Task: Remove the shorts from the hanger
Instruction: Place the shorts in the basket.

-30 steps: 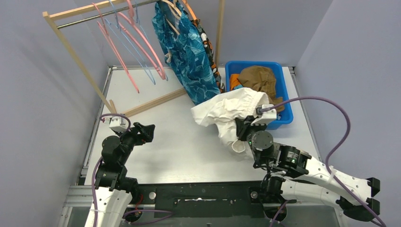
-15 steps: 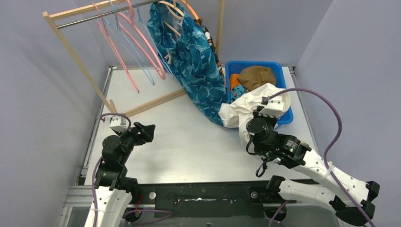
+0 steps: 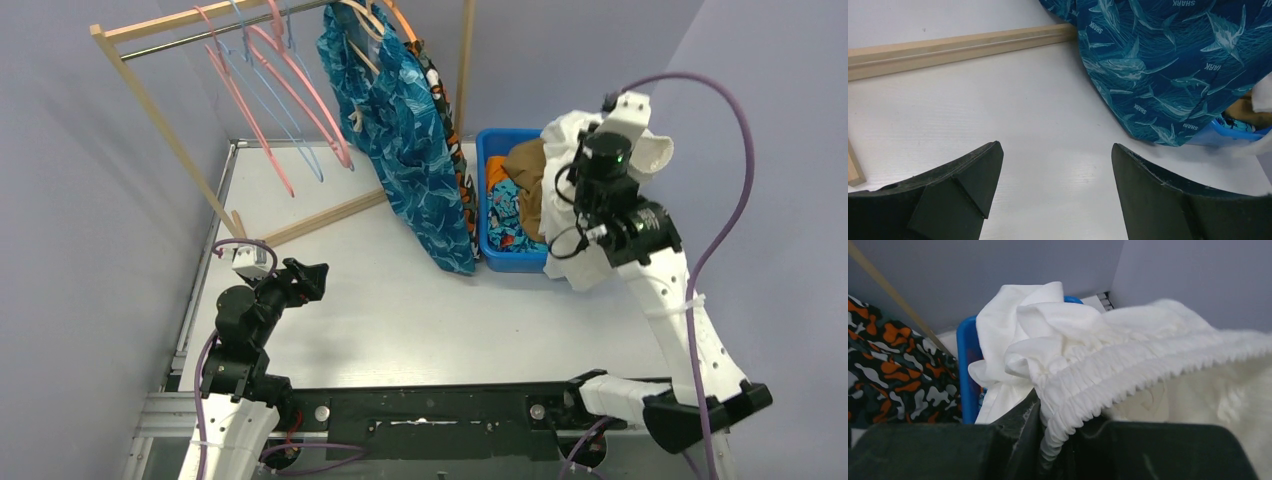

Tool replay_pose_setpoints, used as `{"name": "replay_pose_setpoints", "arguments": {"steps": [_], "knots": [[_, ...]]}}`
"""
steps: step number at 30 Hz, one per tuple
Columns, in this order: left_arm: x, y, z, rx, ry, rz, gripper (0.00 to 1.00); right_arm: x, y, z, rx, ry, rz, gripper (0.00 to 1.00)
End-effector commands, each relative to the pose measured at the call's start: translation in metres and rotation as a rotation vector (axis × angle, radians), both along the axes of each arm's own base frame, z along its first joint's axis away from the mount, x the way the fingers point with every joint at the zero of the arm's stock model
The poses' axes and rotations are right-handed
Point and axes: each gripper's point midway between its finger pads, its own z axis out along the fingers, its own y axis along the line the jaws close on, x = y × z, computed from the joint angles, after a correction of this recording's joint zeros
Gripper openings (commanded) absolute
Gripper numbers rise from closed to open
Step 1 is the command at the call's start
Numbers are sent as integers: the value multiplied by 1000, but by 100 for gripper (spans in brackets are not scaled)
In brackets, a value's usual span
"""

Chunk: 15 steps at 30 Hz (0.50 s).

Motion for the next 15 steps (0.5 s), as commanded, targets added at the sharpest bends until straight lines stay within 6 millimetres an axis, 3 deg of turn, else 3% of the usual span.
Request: {"name": "replay_pose_setpoints", "arguments": {"steps": [1, 3, 5, 9, 11, 13, 15], "knots": [[4, 0, 30, -2, -87, -6, 80, 34, 11, 83, -6, -134, 116, 0], [4, 0, 29, -1, -84, -8, 80, 50, 10, 115, -6, -183, 129, 0], [4, -1, 29, -2, -85, -8, 80, 71, 12, 128, 4, -200, 153, 0], [4, 0, 29, -1, -83, -6, 80, 97, 18, 127, 46, -184, 205, 0], [4, 0, 29, 0, -85, -6, 80, 105, 20, 103, 66, -134, 213, 1], [4, 0, 29, 0, -86, -4, 80, 116, 18, 53, 65, -43, 207, 1], [4, 0, 29, 0, -85, -4, 80, 125, 4, -4, 81, 64, 161, 1]]}}
